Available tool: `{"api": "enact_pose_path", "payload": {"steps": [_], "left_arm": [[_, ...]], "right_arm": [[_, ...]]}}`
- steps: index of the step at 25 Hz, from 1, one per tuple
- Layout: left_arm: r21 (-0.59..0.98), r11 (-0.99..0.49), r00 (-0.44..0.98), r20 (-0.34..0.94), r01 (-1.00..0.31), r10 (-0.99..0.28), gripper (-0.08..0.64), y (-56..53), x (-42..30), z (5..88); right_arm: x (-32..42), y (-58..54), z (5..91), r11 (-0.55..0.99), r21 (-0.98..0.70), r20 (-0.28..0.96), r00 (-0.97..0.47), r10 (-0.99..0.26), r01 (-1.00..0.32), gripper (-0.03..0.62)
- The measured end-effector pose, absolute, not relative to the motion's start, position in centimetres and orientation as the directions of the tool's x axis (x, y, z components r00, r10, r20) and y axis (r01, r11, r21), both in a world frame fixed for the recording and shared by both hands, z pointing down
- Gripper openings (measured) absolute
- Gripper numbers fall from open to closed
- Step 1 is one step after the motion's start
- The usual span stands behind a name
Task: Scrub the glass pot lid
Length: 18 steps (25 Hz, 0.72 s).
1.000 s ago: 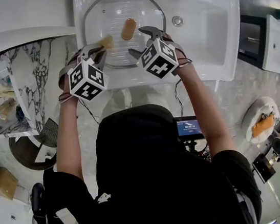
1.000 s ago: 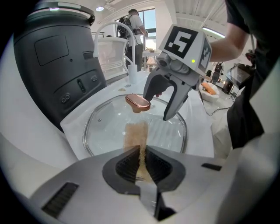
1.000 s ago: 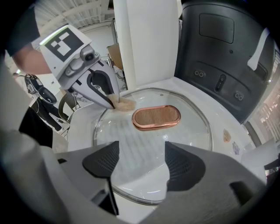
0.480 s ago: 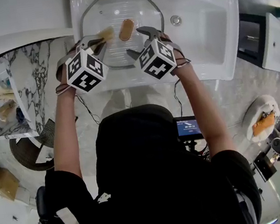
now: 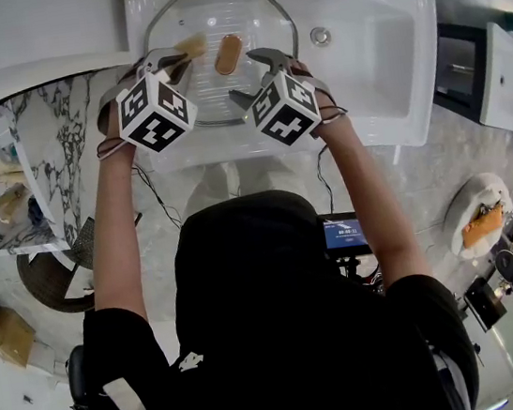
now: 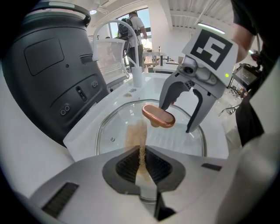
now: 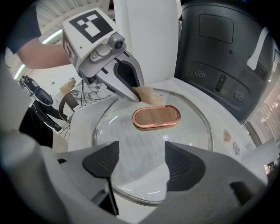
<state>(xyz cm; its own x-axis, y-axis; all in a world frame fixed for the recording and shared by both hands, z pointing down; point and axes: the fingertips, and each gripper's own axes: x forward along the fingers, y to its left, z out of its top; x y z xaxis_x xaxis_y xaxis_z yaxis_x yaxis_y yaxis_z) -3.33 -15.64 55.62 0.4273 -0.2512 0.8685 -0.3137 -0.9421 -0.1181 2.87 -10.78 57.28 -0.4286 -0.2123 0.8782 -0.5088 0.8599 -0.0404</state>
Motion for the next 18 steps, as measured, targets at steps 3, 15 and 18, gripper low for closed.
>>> {"api": "enact_pose_path", "payload": {"steps": [3, 15, 18], "left_arm": [[-0.129, -0.940, 0.425, 0.866, -0.316, -0.261, 0.017, -16.3, -3.2, 55.5], [-0.187, -0.935, 0.403, 0.864, -0.302, -0.303, 0.017, -19.2, -2.9, 55.5], [-0.191, -0.934, 0.402, 0.863, -0.303, -0.307, 0.017, -19.6, -2.9, 55.6]], "right_arm": [[2.9, -10.8, 57.2, 0.860, -0.040, 0.877, -0.429, -0.214, -0.509, 0.310], [2.9, -10.8, 57.1, 0.861, -0.043, 0.875, -0.435, -0.213, -0.507, 0.310], [2.9, -10.8, 57.2, 0.860, -0.045, 0.875, -0.435, -0.212, -0.508, 0.310]]}}
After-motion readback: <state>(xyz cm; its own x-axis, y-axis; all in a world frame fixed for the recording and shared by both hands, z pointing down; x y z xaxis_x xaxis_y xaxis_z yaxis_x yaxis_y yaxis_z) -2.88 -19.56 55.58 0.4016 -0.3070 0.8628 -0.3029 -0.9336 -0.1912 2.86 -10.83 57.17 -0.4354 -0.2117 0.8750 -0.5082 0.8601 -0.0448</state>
